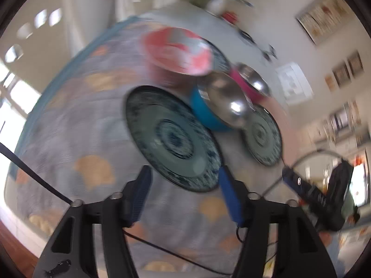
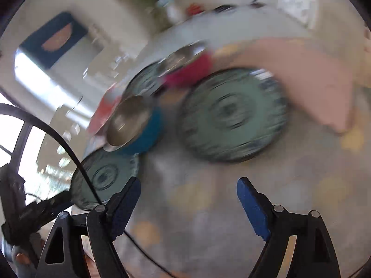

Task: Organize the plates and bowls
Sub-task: 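Move the right gripper to the patterned plate at the table edge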

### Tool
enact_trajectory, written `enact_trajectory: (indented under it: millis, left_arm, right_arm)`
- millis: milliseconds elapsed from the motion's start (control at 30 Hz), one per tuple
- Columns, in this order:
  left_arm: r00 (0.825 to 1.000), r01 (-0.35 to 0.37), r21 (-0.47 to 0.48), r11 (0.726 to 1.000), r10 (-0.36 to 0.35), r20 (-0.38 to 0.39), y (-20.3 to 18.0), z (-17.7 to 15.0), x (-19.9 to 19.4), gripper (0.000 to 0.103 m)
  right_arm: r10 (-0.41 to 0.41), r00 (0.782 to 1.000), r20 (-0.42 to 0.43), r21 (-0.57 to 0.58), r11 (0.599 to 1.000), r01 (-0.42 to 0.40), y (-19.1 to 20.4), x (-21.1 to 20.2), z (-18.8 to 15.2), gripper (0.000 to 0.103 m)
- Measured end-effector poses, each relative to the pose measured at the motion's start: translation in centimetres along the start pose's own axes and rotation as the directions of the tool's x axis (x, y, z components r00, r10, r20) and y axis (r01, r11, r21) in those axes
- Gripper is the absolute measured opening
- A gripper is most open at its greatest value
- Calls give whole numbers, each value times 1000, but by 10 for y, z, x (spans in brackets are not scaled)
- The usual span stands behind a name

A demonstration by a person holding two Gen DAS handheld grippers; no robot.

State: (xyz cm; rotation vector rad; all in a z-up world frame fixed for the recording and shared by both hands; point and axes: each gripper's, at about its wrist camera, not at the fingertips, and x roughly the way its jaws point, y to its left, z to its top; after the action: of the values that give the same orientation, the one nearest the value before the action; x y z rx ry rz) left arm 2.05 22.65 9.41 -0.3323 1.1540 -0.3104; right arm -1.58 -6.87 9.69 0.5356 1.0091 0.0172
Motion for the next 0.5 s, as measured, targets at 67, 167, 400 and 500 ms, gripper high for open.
enact_trajectory:
  millis: [67, 167, 400, 500]
  left_arm:
    - [998, -67, 41, 997, 68, -18, -12, 1, 7, 72]
    - [994, -106, -53, 993, 104, -43, -3, -6, 9, 72]
    - [980, -171, -220, 960, 188, 61, 1, -14, -31, 72]
    - [986, -125, -139, 982, 138, 90, -37, -5, -17, 72]
  right_arm:
    - [-18, 1000, 15, 20, 1000, 18, -23, -15, 6, 84]
    - [-22, 1000, 18, 35, 999, 22, -47, -26, 11, 84]
    - [32, 999, -16, 41, 999, -31, -82, -22, 31, 84]
    - [48, 999, -22, 41, 998, -47, -94, -11, 44, 83]
